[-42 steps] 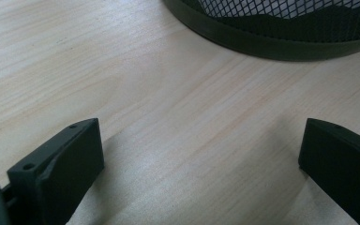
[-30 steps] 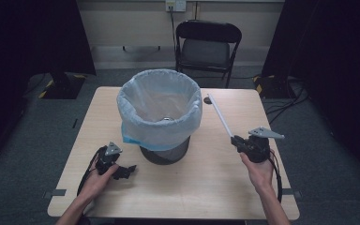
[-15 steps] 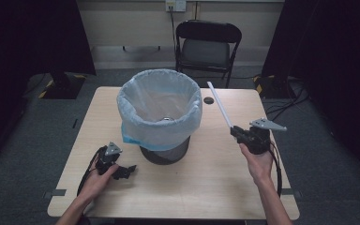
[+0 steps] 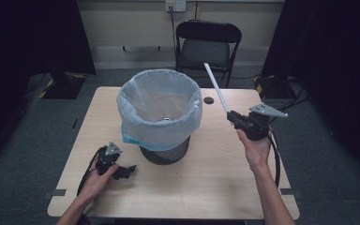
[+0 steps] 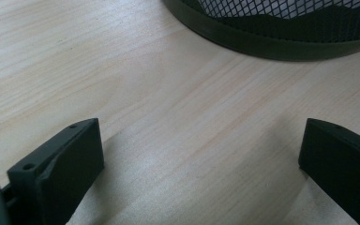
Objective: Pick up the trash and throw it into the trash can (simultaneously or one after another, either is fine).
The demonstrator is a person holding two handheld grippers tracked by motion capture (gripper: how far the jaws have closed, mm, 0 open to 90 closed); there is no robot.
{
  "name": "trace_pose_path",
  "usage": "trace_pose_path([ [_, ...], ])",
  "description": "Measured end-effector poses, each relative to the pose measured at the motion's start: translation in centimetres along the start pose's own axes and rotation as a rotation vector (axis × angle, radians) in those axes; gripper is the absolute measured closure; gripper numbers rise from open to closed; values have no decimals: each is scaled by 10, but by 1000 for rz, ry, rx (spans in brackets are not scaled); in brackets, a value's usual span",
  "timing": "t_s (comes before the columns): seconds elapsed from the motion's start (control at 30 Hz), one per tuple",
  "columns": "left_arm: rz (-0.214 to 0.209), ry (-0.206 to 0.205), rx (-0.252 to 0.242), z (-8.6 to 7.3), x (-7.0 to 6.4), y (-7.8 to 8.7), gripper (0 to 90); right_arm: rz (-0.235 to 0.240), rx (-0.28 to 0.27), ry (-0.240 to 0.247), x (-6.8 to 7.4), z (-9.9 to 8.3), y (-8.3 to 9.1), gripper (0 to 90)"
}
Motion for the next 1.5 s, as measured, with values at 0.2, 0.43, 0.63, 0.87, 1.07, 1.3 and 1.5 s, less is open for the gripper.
trace_pose_path([
  [0.2,1,0,2,0,0,0,0,13,-41,15,5,21,-2,802],
  [0.43,0,0,1,0,0,0,0,38,-70,37,13,40,-5,802],
  [0.63,-2,0,0,0,0,0,0,80,-114,43,22,64,-6,802],
  [0.87,-1,0,0,0,0,0,0,145,-144,73,37,89,-11,802],
  [1.07,0,-1,2,0,0,0,0,183,-153,90,49,102,-17,802],
  [1.3,1,-1,2,0,0,0,0,218,-172,96,61,113,-21,802],
  [1.5,0,0,2,0,0,0,0,258,-174,129,81,123,-28,802],
])
Point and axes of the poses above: each handheld gripper's, and its own axes: y roughly backward along the jaws, z roughly out of its top, x roughly to its left, the point moved 2 cm from there along -y, roughly forward along the jaws, and after that the axes turned 9 degrees about z, right-handed, at the moved point
